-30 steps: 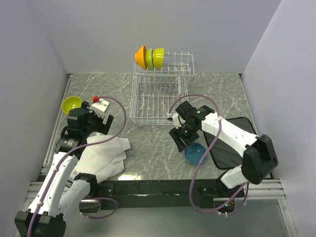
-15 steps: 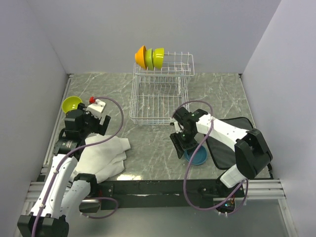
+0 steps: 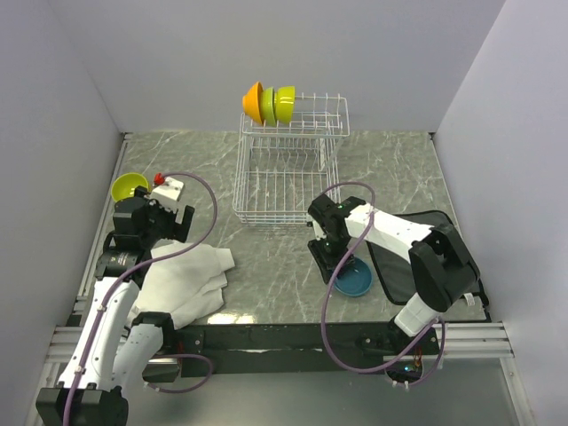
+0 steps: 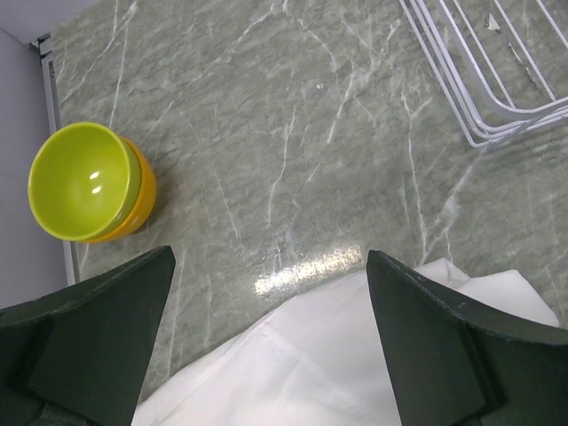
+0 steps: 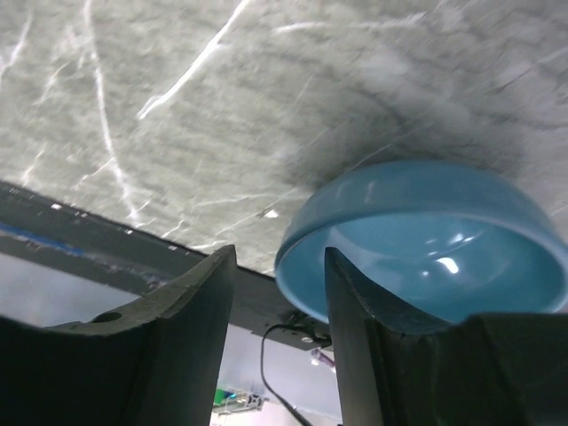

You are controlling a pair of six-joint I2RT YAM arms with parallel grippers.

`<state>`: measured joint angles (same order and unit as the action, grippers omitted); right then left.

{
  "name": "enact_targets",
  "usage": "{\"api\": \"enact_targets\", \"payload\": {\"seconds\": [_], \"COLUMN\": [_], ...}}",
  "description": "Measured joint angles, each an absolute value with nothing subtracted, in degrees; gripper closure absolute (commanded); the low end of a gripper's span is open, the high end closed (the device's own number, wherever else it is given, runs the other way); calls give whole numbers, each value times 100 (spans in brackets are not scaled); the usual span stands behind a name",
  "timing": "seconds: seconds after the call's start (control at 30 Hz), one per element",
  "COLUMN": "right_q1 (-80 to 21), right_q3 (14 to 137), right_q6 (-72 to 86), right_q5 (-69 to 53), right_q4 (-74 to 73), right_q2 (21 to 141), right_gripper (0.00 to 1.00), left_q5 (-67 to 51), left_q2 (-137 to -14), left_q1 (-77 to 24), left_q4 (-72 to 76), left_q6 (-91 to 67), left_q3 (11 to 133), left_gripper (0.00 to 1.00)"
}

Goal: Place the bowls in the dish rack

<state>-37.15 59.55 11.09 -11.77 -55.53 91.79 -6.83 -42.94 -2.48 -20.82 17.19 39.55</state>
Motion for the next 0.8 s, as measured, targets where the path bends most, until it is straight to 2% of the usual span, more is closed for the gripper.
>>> {"api": "enact_targets", "payload": {"seconds": [0.1,0.23,0.3,0.4,0.63,0.8], "right_q1": [-3715,-3741,-3776,-3852,-4005,-4056], "right_q3": [5955,5955,5955,5959,6104,6858], "right_q6": [1111,1105,1107,1103,1057,794], "right_q5": [-1066,-969,-947,-882,-773,-1033], "right_q4": [-5494,-5417,-5402,-5400,-5592,-6053], "right_q2": [9238,9282,9303,9303,9203,8788], "right_gripper": [56,81,85,100,100,100], "left_q5": [-683,-687,-685,-685,-698,-810], "left_q2": [-4289,-4250,-4202,-4117,-3997,-4036], "left_q1": [-244,-244,-242,-242,-242,-233], "left_q4": [-2080,-2078,-2075,-2086,-2106,-2147], "left_q6": [1704,1682,1682,1684,1691,1734], "left_q3": [3955,3951,3935,3883,3854,3859], "left_gripper": [3,3,3,3,3,3]}}
